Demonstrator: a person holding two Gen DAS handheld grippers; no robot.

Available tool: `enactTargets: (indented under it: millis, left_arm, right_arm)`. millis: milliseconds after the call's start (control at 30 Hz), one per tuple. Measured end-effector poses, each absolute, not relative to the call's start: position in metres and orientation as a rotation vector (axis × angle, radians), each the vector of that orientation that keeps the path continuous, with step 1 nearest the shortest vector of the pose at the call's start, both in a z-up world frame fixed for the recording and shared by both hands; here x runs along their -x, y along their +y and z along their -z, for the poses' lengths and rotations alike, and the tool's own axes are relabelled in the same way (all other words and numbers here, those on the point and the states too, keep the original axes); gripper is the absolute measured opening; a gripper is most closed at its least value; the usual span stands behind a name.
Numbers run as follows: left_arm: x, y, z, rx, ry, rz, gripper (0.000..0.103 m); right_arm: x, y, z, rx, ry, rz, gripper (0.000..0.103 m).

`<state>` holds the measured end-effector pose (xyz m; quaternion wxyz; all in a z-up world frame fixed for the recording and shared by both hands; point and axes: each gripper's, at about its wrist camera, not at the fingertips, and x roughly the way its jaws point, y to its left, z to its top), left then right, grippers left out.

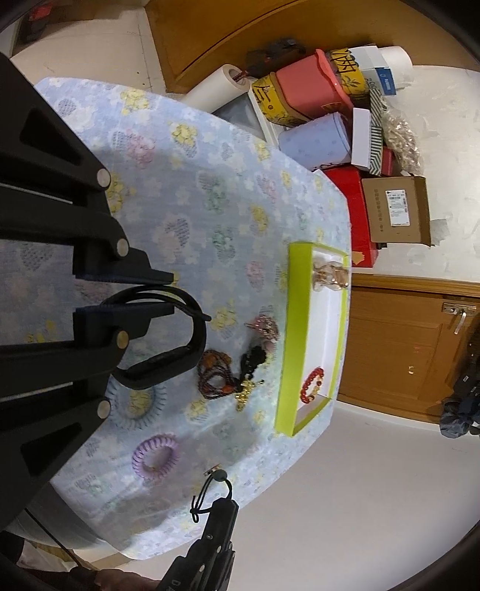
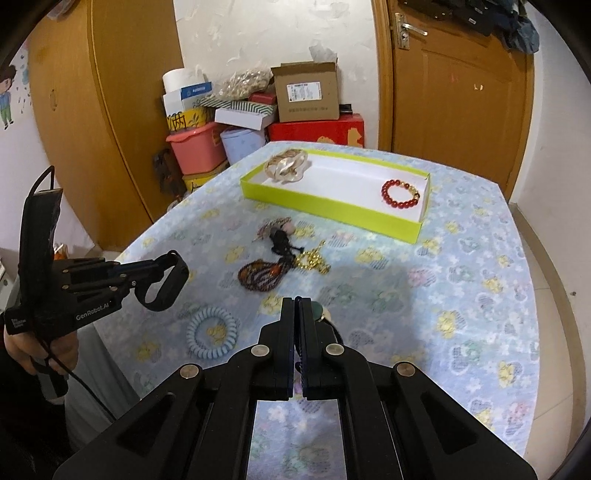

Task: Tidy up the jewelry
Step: 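Carry the black bracelet and black hair tie into the tray and release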

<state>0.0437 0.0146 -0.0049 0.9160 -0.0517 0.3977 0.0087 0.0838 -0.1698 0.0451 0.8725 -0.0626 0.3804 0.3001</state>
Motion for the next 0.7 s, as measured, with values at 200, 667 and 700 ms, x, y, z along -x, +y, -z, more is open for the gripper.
enactTargets:
  millis: [200,667,700]
  left_arm:
    - [-0.056,0.014,-0.005,0.098,0.806,-0.017,0.009]
    - [-0.121,0.015,-0.027,0.060,0.772,-0.007,0.009]
    - [-0.126,0.015,-0.028,0.060,0.772,-0.006,0.009]
  right_arm:
    - [-0.093,-0.172,-0.054,0.129,0.774,-0.621,0.002]
    - [-0.153,-0.172,-0.076,0.117,0.727,-0.602,0.002]
    - [-0.158,-0.172,-0.077,0.116,0.726,-0.599,0.002]
